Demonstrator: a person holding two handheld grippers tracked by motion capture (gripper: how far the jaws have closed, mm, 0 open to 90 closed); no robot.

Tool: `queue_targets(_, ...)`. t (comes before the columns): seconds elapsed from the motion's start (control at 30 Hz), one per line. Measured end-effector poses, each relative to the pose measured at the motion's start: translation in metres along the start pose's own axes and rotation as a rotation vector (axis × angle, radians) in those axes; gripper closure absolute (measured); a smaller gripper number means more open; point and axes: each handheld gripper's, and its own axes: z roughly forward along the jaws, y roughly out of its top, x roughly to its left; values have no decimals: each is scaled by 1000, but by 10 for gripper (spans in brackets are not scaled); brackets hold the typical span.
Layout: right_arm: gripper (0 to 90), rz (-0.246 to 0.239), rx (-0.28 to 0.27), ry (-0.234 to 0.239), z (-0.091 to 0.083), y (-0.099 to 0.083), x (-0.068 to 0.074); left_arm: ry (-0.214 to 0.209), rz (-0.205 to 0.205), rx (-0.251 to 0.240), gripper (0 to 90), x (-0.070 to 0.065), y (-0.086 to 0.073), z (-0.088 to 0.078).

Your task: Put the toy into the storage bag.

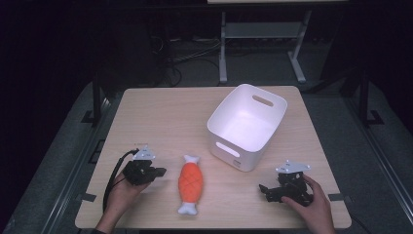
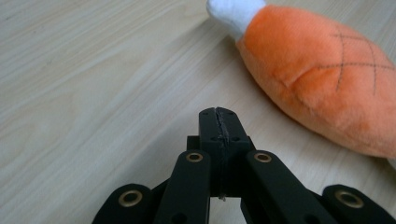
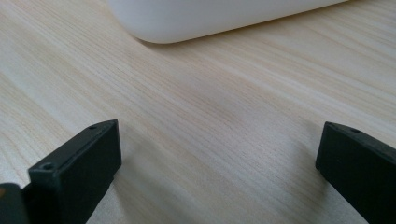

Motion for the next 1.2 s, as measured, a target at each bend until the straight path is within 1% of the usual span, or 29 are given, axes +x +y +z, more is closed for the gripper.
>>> queue_targets(0.1,0,-1,0,0,0,0,0,-2,4,-2,895,-1,4,3)
queue_targets(0.13,0,-1,0,0,0,0,0,-6,9,-5,895,-1,7,5)
queue_targets(0.17,0,-1,0,0,0,0,0,-13,6,-8,895,-1,9,6)
queue_targets(0.27,0,-1,0,0,0,0,0,-11,14,-1,896,-1,13,9)
queue_targets(0.47,0,-1,0,0,0,0,0,-17,28,-16,895,0,27,16)
queue_targets(0.5,0,-1,0,0,0,0,0,-21,21,-18,896,0,28,17)
queue_targets(0.57,0,-1,0,0,0,0,0,-20,32,-9,895,0,30,20)
queue_targets(0.67,0,-1,0,0,0,0,0,-27,30,-11,896,-1,33,22)
queue_targets(0.73,0,-1,0,0,0,0,0,-29,39,-4,896,-2,38,26)
queue_targets(0.8,0,-1,0,0,0,0,0,-31,39,-3,896,-3,39,28)
queue_targets(0.83,0,-1,0,0,0,0,0,-29,48,0,896,-3,40,29)
queue_targets(0.97,0,0,0,0,0,0,0,-31,56,8,896,-5,46,35)
queue_targets(1.2,0,-1,-1,0,0,0,0,-37,59,13,895,-7,49,42)
